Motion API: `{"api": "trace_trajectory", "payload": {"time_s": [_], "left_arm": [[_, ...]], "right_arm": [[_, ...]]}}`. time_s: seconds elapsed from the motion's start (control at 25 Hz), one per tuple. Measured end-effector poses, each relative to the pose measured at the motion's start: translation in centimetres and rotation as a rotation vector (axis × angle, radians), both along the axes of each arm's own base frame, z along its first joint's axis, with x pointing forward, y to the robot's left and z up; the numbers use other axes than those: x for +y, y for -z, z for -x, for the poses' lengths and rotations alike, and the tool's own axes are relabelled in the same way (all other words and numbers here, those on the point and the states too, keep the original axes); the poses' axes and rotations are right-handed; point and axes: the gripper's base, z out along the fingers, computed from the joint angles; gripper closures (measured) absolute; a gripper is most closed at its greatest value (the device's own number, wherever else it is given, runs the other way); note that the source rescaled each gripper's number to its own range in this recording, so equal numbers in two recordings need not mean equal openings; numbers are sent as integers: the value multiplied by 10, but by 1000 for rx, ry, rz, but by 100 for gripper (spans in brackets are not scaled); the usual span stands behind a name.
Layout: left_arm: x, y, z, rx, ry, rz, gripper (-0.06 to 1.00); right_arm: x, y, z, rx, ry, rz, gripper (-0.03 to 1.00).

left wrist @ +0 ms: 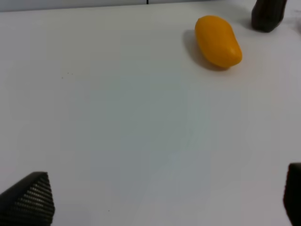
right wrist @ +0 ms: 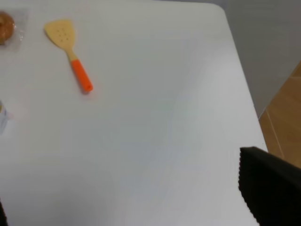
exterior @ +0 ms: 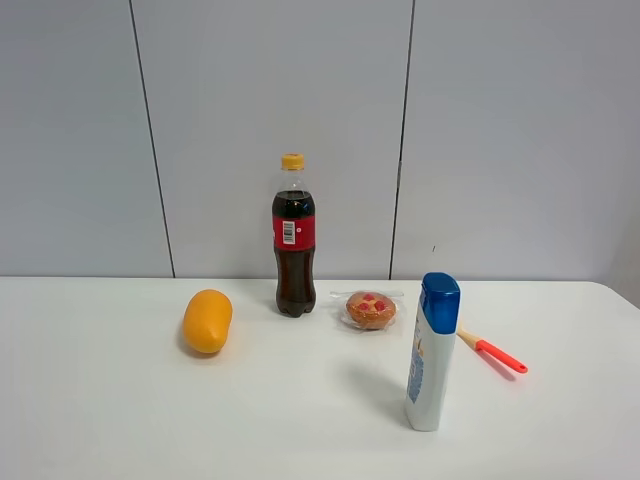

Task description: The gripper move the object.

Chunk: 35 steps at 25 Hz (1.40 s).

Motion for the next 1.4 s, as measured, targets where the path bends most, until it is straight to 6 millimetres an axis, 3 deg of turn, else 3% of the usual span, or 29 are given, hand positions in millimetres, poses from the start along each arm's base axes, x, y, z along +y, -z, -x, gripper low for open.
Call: {"api": "trace_trajectory", "payload": {"time_s": [0.2,0.48,1.4], "left_arm": [[0,0,0,0,0,0,-6],[0,0,0,0,0,0,-6],[0,0,0,0,-1,-1,-6]], "right_arm": [[1,5,4,41,-25,15,6],[-2,11,28,-69,5,6,9],[-6,12,28,-65,73,-22,9]]}}
